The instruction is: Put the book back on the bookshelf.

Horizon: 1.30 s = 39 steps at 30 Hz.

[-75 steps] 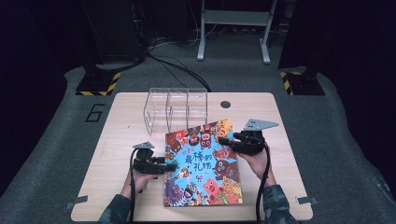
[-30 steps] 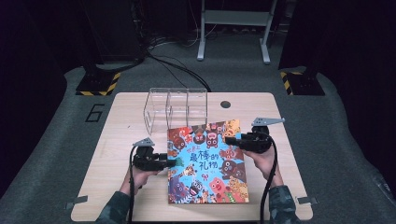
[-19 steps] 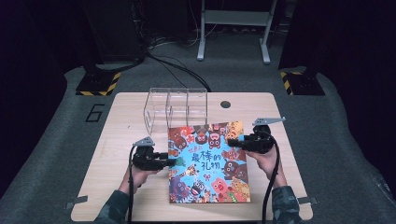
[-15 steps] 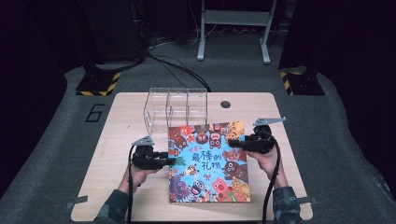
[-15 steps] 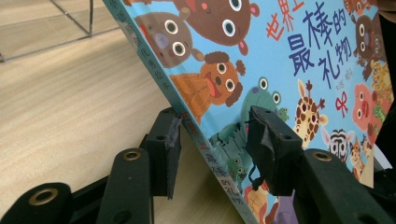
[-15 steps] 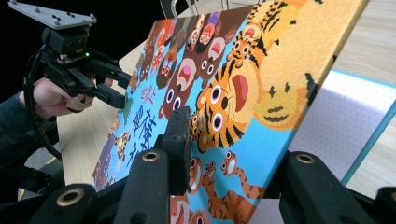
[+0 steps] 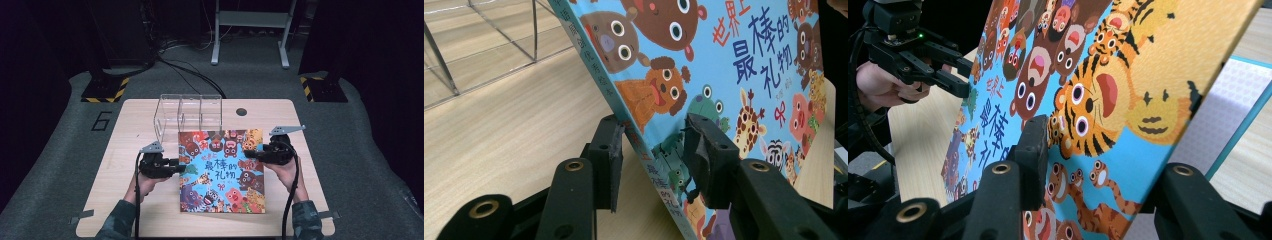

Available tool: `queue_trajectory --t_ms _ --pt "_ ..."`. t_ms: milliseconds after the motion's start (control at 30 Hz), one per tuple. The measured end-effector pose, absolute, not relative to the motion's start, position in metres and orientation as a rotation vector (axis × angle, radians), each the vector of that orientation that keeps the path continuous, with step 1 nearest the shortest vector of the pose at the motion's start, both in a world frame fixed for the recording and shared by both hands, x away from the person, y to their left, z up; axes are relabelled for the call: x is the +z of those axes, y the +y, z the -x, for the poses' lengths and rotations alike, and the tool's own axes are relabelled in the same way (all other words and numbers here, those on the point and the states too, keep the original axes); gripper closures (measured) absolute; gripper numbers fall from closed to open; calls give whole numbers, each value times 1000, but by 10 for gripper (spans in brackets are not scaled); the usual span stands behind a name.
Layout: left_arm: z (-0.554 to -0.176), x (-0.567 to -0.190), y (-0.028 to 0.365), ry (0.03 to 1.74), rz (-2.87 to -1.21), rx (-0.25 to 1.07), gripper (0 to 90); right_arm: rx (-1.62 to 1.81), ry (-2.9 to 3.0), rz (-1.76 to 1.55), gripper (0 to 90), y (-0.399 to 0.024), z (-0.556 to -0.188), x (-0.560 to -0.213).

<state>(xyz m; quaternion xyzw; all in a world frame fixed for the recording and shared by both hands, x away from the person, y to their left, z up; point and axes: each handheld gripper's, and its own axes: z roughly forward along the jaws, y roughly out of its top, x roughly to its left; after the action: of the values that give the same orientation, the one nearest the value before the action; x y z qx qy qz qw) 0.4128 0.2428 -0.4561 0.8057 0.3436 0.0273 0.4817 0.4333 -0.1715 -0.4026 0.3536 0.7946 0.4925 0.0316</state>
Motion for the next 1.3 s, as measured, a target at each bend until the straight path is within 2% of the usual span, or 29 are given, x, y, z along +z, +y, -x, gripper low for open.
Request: queue_trajectory --t_ms 1300 --pt "-409 -434 258 805 -1934 211 650 1518 2306 -864 587 -152 -416 -385"
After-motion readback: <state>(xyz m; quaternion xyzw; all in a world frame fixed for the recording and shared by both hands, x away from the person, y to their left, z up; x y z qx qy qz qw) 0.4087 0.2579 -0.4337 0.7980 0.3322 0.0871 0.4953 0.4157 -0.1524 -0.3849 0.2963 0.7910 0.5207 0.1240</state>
